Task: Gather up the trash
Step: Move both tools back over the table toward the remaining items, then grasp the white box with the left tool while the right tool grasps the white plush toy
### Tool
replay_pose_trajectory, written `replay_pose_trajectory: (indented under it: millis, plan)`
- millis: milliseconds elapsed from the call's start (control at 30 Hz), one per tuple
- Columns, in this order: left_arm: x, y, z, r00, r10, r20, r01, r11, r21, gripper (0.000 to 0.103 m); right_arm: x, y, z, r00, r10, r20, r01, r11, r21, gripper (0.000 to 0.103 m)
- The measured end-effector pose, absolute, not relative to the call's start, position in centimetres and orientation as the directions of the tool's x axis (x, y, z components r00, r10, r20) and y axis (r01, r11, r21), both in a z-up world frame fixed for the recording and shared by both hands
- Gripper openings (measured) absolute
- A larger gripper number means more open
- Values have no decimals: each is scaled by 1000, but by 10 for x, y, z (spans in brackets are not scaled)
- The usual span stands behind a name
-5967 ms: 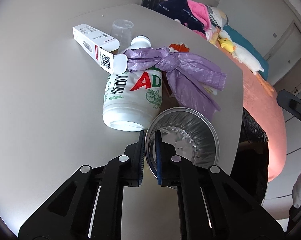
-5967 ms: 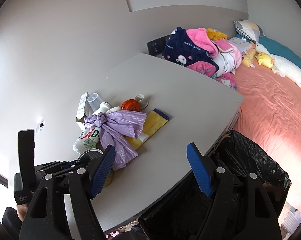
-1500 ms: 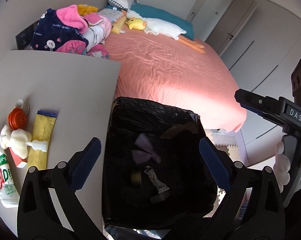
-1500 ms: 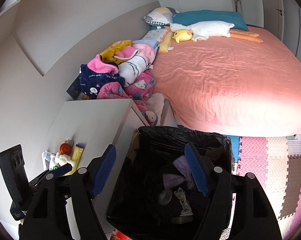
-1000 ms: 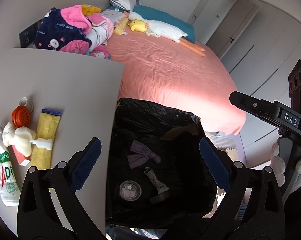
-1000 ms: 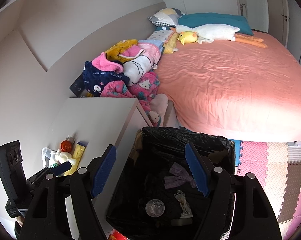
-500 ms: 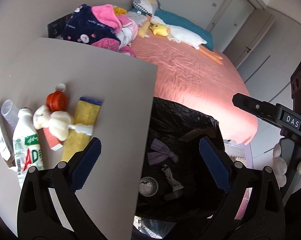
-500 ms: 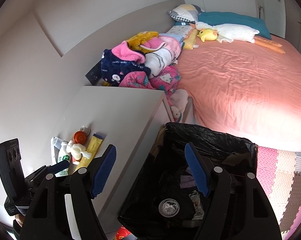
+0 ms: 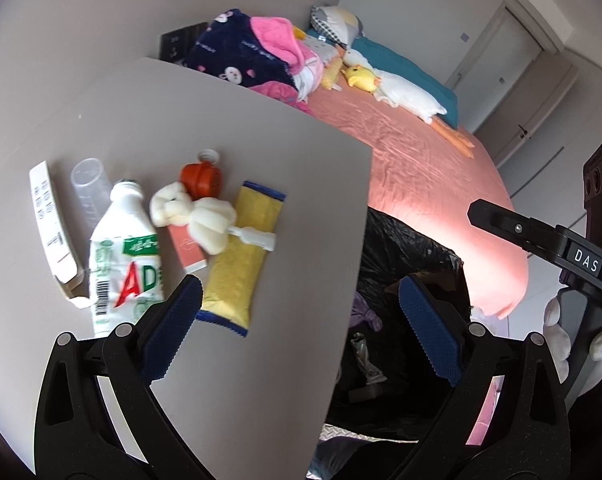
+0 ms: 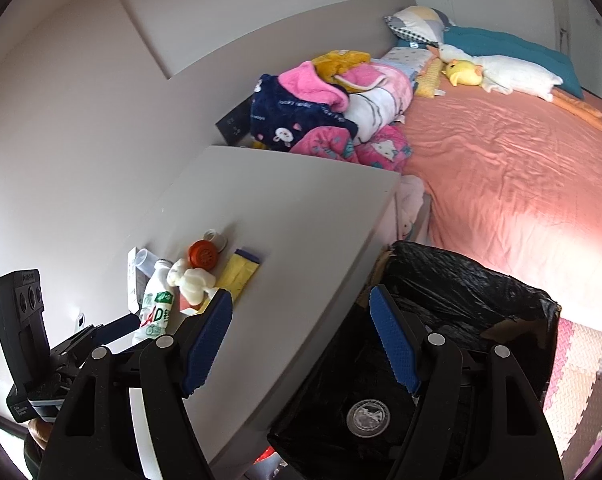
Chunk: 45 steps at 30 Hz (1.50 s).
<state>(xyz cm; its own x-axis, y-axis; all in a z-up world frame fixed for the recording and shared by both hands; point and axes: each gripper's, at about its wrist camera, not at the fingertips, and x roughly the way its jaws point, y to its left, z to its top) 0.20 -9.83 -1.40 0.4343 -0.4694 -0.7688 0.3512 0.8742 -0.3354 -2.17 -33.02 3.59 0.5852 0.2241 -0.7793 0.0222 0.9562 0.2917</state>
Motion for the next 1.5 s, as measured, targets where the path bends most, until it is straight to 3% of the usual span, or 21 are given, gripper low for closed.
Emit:
replay_pose_trajectory:
  millis: [1200,1400,1500]
  plan:
    - [37,35,-37,539,-286,-792,59,951,-304,95,51,-198,-17,415,344,-842,-230,935,269,72]
    - [58,45,-53,505,-257,-824,29,959,-282,78,63,-186,-31,387,333,-860,-244,936,253,72]
    - [69,49,-62,486,-247,-838,11,961,-277,74,69,-181,-38,371,326,-869,-249,937,245,72]
